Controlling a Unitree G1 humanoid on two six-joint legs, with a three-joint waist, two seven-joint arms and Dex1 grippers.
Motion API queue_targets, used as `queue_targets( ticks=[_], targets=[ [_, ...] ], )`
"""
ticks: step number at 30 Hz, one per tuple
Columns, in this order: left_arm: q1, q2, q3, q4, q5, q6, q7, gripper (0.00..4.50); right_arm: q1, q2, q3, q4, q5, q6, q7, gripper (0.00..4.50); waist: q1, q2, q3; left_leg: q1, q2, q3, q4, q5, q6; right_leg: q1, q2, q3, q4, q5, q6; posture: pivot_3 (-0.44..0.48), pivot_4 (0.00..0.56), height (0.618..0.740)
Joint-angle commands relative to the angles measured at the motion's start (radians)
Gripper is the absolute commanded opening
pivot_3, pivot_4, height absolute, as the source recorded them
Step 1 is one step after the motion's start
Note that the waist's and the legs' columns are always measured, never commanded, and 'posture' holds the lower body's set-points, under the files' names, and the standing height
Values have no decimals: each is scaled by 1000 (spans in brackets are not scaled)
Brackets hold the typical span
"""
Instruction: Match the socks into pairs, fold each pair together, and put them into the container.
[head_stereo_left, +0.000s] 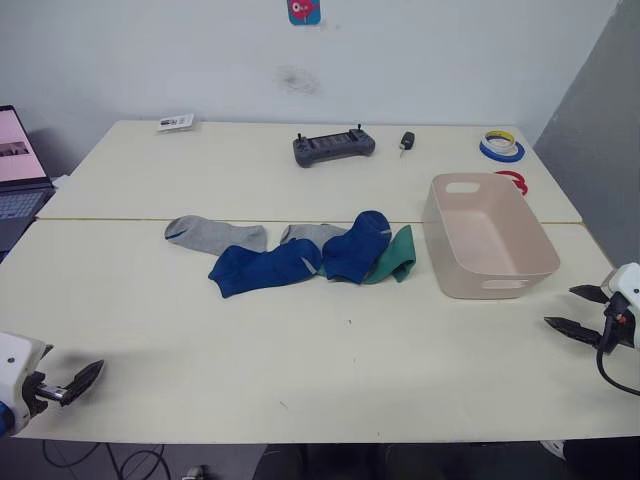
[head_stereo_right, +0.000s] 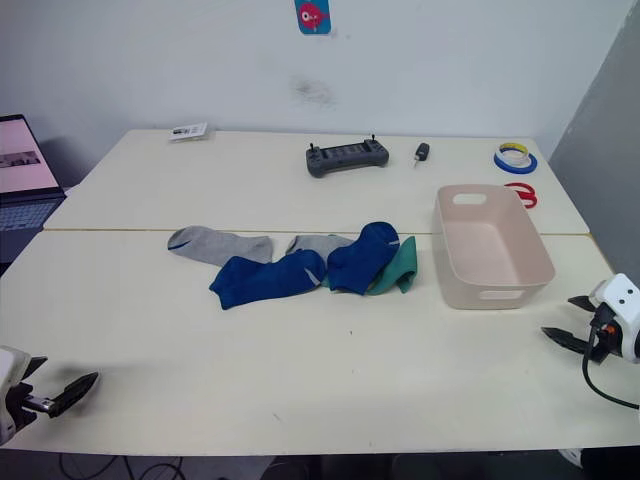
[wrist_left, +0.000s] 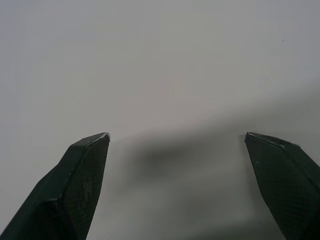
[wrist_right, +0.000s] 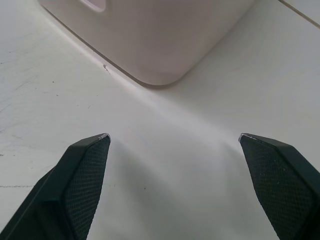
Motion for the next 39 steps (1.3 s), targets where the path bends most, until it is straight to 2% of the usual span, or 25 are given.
queue_targets(
  ticks=[1,5,8,12,19,27,34,39],
  targets=[
    [-1,13,14,5,-17,-30,-21,4500,-14,-9,-12,4,-9,-27,-11,4442,0,0,0,0,0,0,0,0,0,0,0,0,0,0,0,0,150,740],
    [-19,0,27,32,-29,-109,-40,4500,-27,-9,-20,30,-16,-56,-29,4442,1,0,0,0,0,0,0,0,0,0,0,0,0,0,0,0,150,740],
    [-18,6,44,42,-69,-48,-58,4500,-38,0,-48,42,16,-63,-27,4442,1,0,0,0,0,1,0,0,0,0,0,0,0,0,0,0,150,740],
    [11,-4,40,11,-110,-59,-116,4500,-27,-9,-58,32,38,-54,-6,4442,1,0,0,0,0,1,0,0,0,0,0,0,0,0,0,0,150,740],
    [-14,-18,13,7,-99,-87,-103,4500,-11,-14,-60,19,29,-70,1,4442,4,0,0,0,0,0,0,0,0,0,0,0,0,0,0,0,150,740],
    [-55,-23,4,-18,-123,-41,-102,4500,37,-9,-79,-44,37,-70,12,4442,7,0,0,0,0,0,1,0,0,0,0,0,1,0,0,0,150,740],
    [-114,-69,-39,-92,-180,68,-64,4500,136,17,-79,-366,129,67,23,4442,8,1,0,0,0,0,1,0,0,0,0,0,2,0,0,0,150,740],
    [-191,-140,-91,-166,-219,154,18,4500,140,20,-69,-633,258,248,11,4442,13,1,0,-1,0,-1,2,0,0,0,0,-1,2,0,0,0,150,740]
  ],
)
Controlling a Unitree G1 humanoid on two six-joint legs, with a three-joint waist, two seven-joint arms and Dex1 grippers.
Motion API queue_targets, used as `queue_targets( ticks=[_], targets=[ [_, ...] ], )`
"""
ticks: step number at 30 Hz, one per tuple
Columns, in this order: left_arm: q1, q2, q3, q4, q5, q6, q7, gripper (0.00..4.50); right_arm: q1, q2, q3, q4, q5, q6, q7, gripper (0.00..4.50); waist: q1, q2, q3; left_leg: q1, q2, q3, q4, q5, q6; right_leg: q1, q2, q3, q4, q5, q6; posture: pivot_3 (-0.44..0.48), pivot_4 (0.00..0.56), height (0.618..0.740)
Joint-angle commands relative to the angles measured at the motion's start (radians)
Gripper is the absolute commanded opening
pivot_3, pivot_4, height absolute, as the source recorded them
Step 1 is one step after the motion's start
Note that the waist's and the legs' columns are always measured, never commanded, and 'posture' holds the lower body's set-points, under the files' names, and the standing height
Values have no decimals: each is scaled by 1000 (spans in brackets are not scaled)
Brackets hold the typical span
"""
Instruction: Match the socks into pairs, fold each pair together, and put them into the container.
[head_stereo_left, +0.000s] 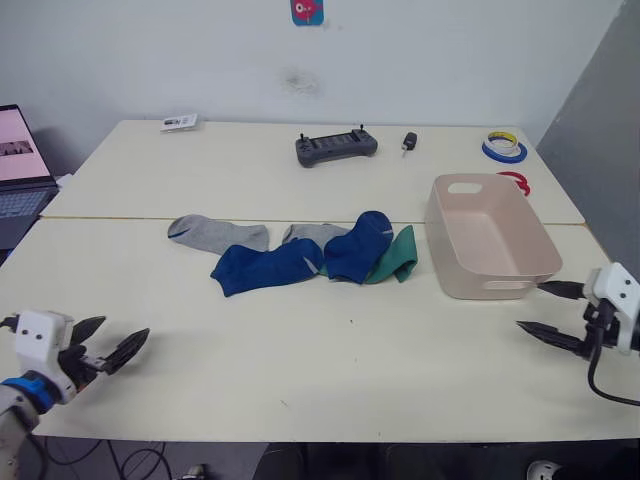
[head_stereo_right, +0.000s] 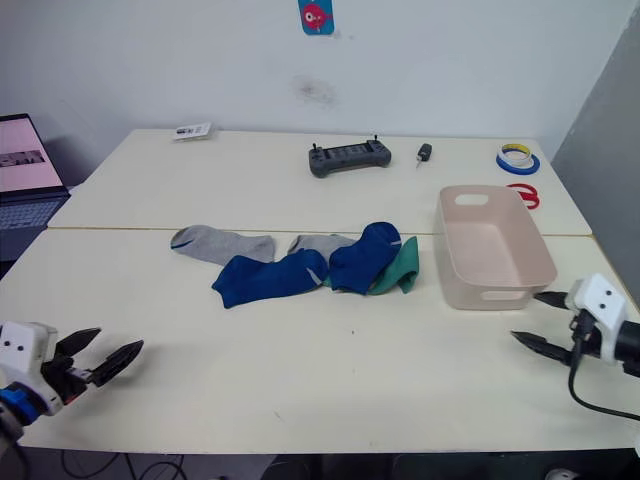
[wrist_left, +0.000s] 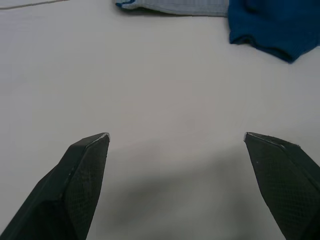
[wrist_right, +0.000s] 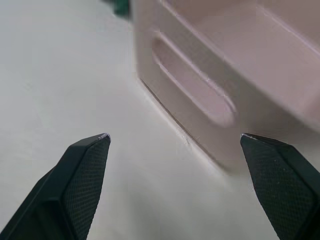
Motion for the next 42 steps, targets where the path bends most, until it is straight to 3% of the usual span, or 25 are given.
queue_targets(
  ticks=[1,7,12,21,27,31,42],
  targets=[
    [-66,-44,-21,-71,-49,60,74,4500,-18,-16,-15,-179,102,114,-6,4442,3,0,0,0,0,0,0,0,0,0,0,0,0,0,0,0,150,740],
    [-228,-131,-94,-111,-87,166,196,4500,-78,-32,3,-341,203,251,-17,4442,6,-1,0,-2,0,-2,1,0,0,0,0,-2,-1,0,0,0,150,740],
    [-284,-147,-144,-109,-82,183,201,4500,-68,-32,-12,-377,191,262,-28,4442,5,-1,0,-3,-1,-3,1,0,0,-1,1,-2,-1,0,0,0,150,740],
    [-447,-182,-230,44,-39,280,320,4500,-167,-18,40,-488,274,327,-75,4442,7,-1,0,-3,-1,-3,2,0,0,-1,2,-3,0,0,0,0,150,740],
    [-530,-184,-326,158,51,270,328,4500,-227,-3,83,-521,313,356,-101,4442,9,0,-1,-3,-1,-4,2,1,-1,-1,1,-3,0,0,0,0,150,740],
    [-573,-172,-371,218,76,289,287,3651,-237,5,97,-527,318,360,-111,4500,13,1,-2,-3,-2,-4,2,1,-1,-1,1,-3,1,0,0,0,150,740],
    [-571,-156,-356,221,74,295,230,327,-245,21,106,-537,326,364,-134,4500,20,2,-2,-3,-2,-4,2,1,-1,-1,0,-3,0,0,0,0,150,740]
  ],
)
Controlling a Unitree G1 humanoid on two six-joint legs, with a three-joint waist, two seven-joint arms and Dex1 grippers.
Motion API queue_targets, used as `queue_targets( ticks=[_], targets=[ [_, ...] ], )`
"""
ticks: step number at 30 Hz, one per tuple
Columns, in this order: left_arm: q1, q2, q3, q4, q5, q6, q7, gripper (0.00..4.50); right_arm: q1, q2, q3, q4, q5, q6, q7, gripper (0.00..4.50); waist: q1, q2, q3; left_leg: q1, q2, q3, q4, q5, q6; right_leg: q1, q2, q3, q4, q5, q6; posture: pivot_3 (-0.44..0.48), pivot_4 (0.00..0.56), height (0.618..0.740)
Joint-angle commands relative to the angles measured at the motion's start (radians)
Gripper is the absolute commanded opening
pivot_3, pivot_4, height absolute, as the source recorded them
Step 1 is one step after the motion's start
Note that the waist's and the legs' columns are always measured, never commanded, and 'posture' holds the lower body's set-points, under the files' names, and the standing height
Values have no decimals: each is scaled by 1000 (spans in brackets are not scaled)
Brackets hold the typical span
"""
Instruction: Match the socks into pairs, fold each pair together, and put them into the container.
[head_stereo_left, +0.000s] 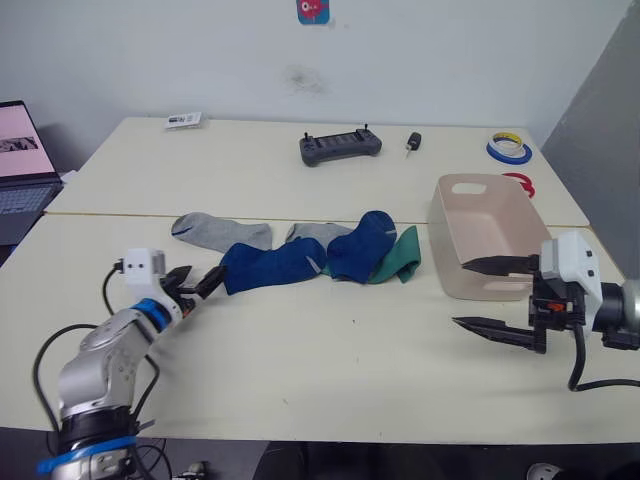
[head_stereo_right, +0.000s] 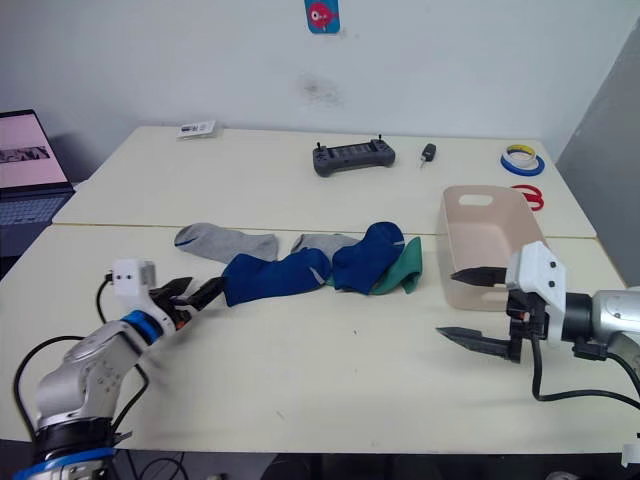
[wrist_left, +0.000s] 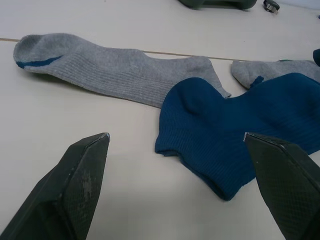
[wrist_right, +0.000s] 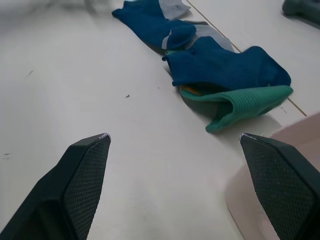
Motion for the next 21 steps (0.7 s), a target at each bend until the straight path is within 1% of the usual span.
queue_targets(
  ticks=[1,6,10,14,17,21],
  targets=[
    [30,7,1,-10,-13,9,-36,27,-15,3,-16,-25,22,-3,-10,4500,0,0,0,0,0,0,0,0,0,0,0,0,0,0,0,0,150,740],
    [70,26,85,-77,-74,20,-49,27,-26,9,-3,-14,15,-9,-9,4500,-4,0,0,0,1,0,0,0,0,0,0,0,0,0,0,0,150,740],
    [119,66,157,-164,-139,58,-70,27,-38,16,8,-8,12,-12,-9,4500,-12,-2,1,0,2,0,0,0,0,-1,1,0,0,0,0,0,150,740],
    [156,111,271,-235,-230,98,-85,27,-55,26,25,3,5,-17,-3,4500,-15,-2,2,0,2,0,-1,0,0,-2,1,0,0,0,0,0,150,740],
    [181,183,354,-300,-297,145,-114,27,-72,34,40,10,6,-19,3,4500,-14,-3,2,-1,2,-1,-1,0,0,-2,1,0,0,0,0,0,150,740],
    [186,318,453,-380,-394,258,-145,27,-93,44,56,18,8,-20,12,4500,-15,-5,3,-1,3,-1,-1,0,0,-2,1,0,0,0,0,0,150,740]
  ],
)
